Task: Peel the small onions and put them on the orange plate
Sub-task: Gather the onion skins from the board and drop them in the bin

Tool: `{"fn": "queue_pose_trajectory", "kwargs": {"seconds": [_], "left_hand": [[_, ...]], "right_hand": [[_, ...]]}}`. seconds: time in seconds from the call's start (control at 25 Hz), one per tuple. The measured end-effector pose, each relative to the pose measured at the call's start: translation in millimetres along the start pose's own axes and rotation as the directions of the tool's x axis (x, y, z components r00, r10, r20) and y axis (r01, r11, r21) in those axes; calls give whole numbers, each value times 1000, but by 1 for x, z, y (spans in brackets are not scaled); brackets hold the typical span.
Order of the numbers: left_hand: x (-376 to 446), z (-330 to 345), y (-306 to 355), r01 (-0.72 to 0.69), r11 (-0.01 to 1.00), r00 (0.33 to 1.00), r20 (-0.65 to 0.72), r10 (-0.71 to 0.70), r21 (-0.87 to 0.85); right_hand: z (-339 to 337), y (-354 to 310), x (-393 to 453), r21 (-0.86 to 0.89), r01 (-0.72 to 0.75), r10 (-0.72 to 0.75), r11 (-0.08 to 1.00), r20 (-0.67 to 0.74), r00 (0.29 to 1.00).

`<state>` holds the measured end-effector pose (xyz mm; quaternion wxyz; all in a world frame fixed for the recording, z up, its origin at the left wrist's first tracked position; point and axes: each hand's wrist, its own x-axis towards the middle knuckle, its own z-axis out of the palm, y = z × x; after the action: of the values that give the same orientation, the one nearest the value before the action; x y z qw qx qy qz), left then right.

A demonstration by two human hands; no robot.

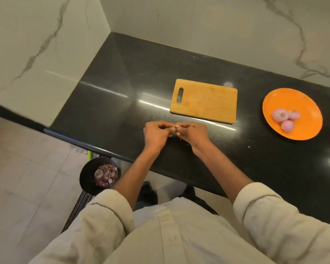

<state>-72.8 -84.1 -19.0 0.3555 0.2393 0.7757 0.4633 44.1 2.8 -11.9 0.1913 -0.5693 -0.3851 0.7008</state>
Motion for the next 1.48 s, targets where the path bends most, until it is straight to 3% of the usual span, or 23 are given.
{"fn": "queue_pose_trajectory", "kwargs": {"seconds": [0.16,0.4,0.56,0.68,0.84,1.0,1.28,1.48], "left_hand": [[-1,-52,-1,-26,995,994,-111,15,-99],[-28,-192,-60,8,994,941,-336,-45,-111],[-45,-272,-136,147,974,843,-493,-215,-174],[-45,-313,-192,256,936,792,-503,-347,-243],[-29,-341,-255,354,908,771,-480,-419,-224],[-8,-357,-302,414,881,744,-472,-472,-229],[12,-378,-357,511,852,704,-515,-490,-112],[5,-381,-344,468,875,702,-551,-451,-122]], "right_hand": [[50,-6,0,-46,68,-59,997,176,983],[203,40,-37,-200,154,-73,968,359,931],[307,116,-55,-340,126,19,932,394,919],[360,169,-52,-461,121,63,879,365,929],[404,224,-31,-662,171,71,730,321,944],[441,259,-16,-735,182,73,653,300,951],[465,285,12,-873,290,57,391,337,940],[459,276,9,-855,354,-27,379,372,928]]}}
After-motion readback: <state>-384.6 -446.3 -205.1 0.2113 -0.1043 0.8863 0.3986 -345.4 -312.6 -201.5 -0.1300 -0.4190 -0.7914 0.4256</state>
